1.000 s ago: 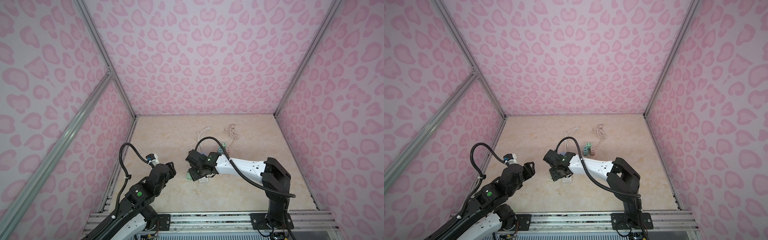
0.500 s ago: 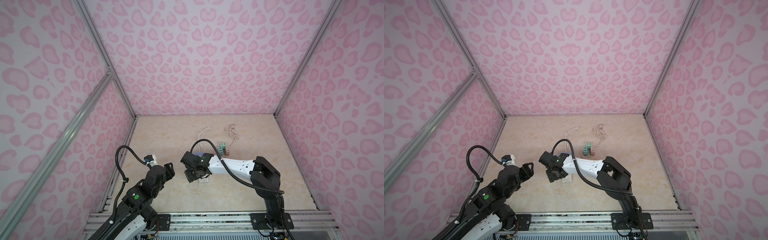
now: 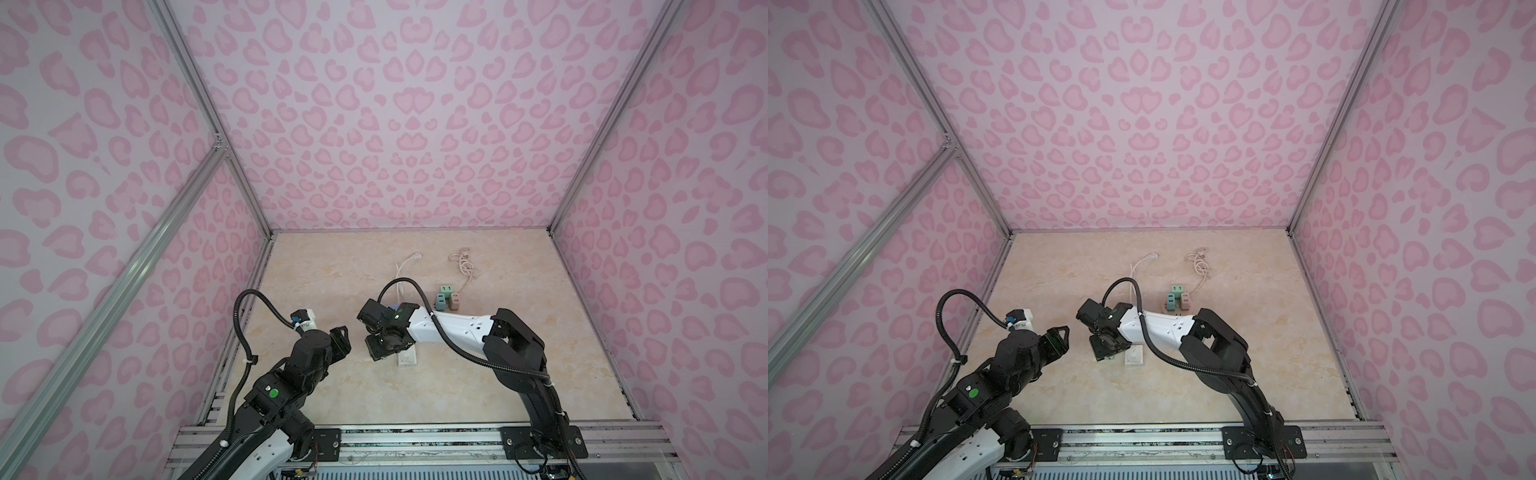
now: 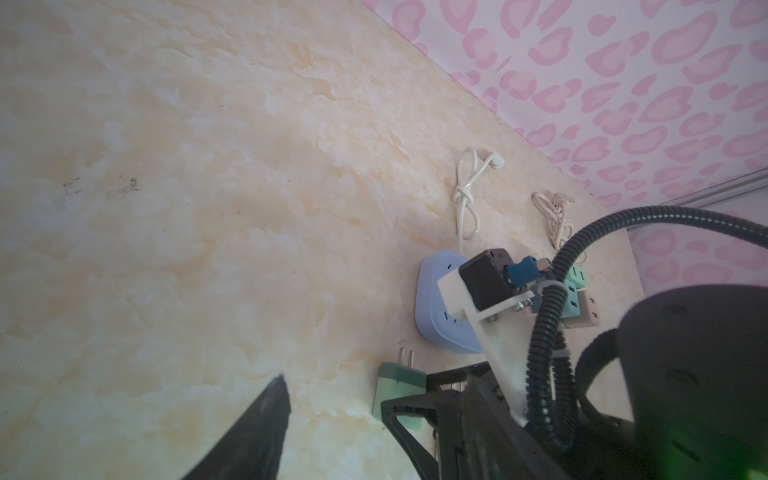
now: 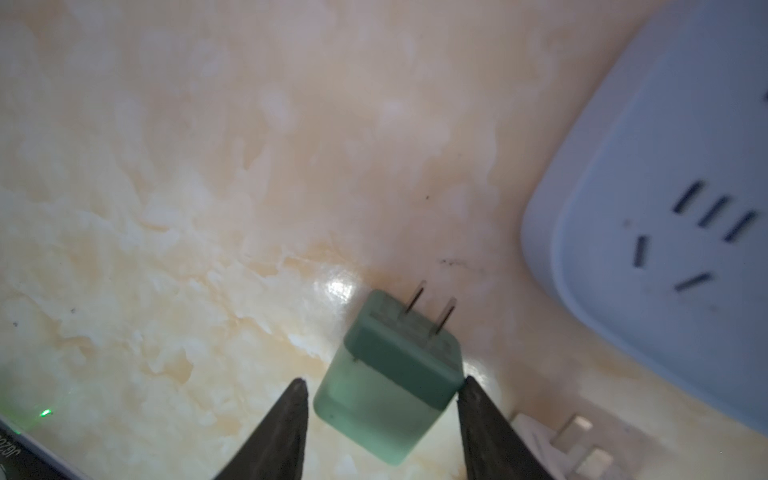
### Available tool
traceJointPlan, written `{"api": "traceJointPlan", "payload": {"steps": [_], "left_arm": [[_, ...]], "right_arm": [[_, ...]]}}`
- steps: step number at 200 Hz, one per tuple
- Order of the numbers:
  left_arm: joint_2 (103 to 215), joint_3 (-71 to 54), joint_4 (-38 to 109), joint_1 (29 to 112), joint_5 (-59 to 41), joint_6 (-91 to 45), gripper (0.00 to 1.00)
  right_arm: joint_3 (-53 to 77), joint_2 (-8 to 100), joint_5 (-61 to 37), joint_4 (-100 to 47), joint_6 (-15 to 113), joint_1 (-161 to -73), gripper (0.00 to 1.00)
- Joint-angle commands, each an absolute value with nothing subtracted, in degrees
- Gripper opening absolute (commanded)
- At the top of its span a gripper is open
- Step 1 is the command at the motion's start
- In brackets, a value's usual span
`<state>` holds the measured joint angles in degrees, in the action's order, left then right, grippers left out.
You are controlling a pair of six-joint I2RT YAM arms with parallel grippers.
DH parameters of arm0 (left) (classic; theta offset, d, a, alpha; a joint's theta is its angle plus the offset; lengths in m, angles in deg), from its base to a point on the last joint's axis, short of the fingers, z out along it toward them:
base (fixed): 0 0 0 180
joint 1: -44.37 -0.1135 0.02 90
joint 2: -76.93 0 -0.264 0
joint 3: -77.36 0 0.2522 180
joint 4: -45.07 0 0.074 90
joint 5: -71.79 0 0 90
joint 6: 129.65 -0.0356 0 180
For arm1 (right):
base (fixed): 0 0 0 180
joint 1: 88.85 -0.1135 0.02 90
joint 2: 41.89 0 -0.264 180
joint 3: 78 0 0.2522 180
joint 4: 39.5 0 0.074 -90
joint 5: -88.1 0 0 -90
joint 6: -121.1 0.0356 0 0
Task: Insert the plug
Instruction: 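Lower the right gripper over the green plug and close on it, then lift the green plug toward the left gripper while the left arm reaches in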
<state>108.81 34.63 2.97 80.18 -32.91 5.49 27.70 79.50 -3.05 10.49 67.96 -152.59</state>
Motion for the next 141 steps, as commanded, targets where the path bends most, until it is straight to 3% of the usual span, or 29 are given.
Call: {"api": "traceJointPlan", "payload": {"steps": [1,43,94,116,141], "left_arm": [[109.1,34.5,5.4,80.1,-32.5,5.3,0.68],[108.9,35.0,5.5,80.1,-32.2,5.8,0.68],[109.4,34.9,5.3,80.1,-31.5,6.0,0.68],[110.5,33.7,4.1,80.1,-30.2,6.1,0.67],[111.1,32.9,3.1,80.1,-30.0,6.3,0.66]], "right_arm": [[28.0,80.5,-3.3,11.9,68.5,-152.7,0.56],[28.0,81.2,-1.6,13.3,68.3,-152.6,0.52],[27.1,82.1,-2.9,12.3,67.8,-152.6,0.38],[26.3,82.0,-3.2,11.4,67.5,-152.6,0.29],[26.7,82.0,-3.6,11.9,66.6,-152.5,0.11]]}}
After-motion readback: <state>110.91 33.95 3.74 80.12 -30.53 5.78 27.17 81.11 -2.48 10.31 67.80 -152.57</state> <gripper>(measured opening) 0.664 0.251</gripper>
